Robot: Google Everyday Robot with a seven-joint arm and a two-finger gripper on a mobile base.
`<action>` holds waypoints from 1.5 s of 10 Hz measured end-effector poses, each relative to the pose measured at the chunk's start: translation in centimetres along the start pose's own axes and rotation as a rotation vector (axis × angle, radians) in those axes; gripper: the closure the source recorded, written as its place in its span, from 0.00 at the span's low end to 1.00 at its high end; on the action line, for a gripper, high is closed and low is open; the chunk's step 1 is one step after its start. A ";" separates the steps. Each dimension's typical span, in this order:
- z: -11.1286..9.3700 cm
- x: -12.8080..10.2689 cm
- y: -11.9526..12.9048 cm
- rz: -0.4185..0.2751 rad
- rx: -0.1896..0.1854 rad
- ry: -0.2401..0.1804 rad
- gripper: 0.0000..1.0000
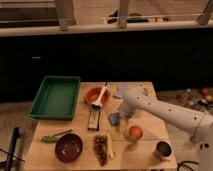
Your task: Place sponge in tray
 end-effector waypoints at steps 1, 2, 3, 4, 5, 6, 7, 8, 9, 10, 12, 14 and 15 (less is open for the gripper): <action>0.0 0.0 0.0 0.002 -0.001 0.000 0.20; -0.1 0.1 0.1 -0.001 0.003 0.009 0.20; 0.1 -0.4 0.1 -0.027 0.004 0.024 0.20; 0.2 -0.7 0.1 -0.043 0.005 0.029 0.20; 0.3 -0.8 0.2 -0.064 0.002 0.036 0.20; 0.3 -0.8 0.3 -0.084 0.000 0.040 0.20; 0.4 -1.2 0.2 -0.133 -0.005 0.040 0.20; 0.5 -1.1 0.3 -0.151 -0.012 0.039 0.20; 0.7 -0.9 0.2 -0.168 -0.018 0.034 0.20; 0.8 -0.8 0.1 -0.177 -0.023 0.031 0.20; 0.9 -0.5 -0.2 -0.206 -0.032 0.012 0.25; 0.8 -0.1 -0.5 -0.225 -0.030 0.002 0.44; 0.7 -0.1 -0.6 -0.232 -0.027 0.002 0.55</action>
